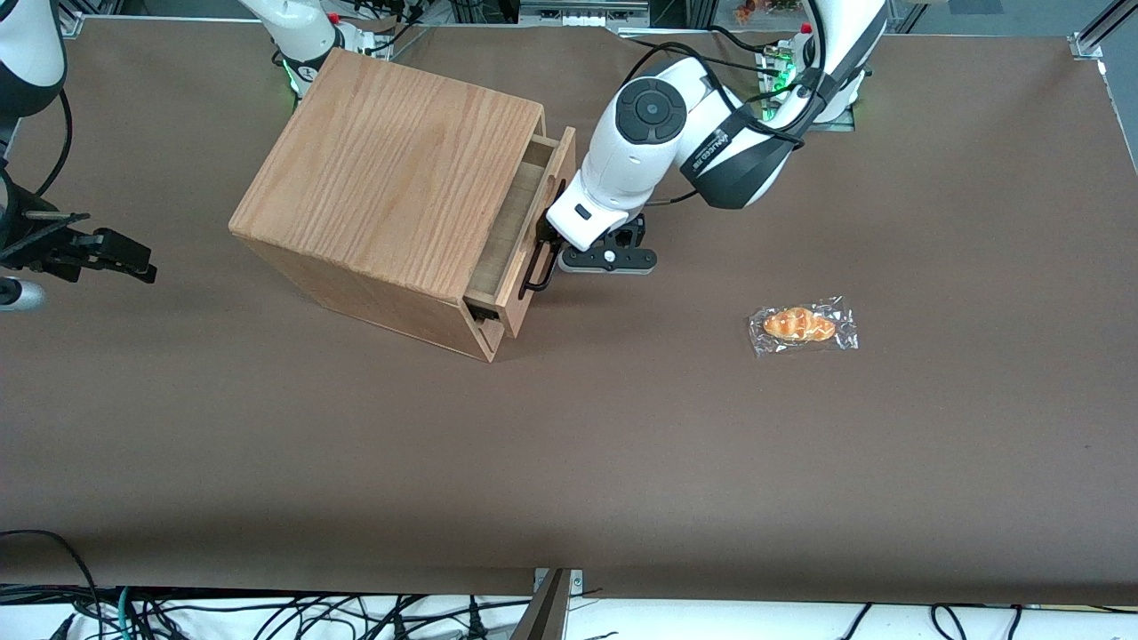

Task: Open top drawer with left arm
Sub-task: 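Pull the handle outward with the left gripper, sliding the drawer open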

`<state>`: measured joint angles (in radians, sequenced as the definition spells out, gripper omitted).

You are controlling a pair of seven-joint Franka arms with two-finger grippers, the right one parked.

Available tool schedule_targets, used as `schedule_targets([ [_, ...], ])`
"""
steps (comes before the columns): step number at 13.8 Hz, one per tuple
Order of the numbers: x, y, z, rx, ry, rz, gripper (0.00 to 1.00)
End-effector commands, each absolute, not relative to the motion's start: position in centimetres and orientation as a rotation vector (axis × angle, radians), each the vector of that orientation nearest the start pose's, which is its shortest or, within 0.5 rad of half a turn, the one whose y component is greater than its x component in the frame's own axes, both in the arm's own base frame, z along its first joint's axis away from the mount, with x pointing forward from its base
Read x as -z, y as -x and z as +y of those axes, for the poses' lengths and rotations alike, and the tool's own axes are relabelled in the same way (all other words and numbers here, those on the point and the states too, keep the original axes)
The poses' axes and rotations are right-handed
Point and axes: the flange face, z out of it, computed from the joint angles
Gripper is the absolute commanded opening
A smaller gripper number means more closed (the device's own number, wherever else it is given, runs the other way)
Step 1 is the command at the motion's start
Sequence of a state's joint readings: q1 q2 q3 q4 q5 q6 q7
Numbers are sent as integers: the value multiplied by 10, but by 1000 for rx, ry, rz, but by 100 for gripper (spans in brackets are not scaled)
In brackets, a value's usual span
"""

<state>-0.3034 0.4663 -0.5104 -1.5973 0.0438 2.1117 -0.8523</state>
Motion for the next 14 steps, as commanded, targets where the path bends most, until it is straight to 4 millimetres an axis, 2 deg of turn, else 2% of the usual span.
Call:
schedule_targets([
  [1,-411,-507,-448,-64,3291,-83,100],
  [7,-416,-513,-432,-88,3259,-99,100],
  [14,-411,-513,-428,-102,3250,-107,100],
])
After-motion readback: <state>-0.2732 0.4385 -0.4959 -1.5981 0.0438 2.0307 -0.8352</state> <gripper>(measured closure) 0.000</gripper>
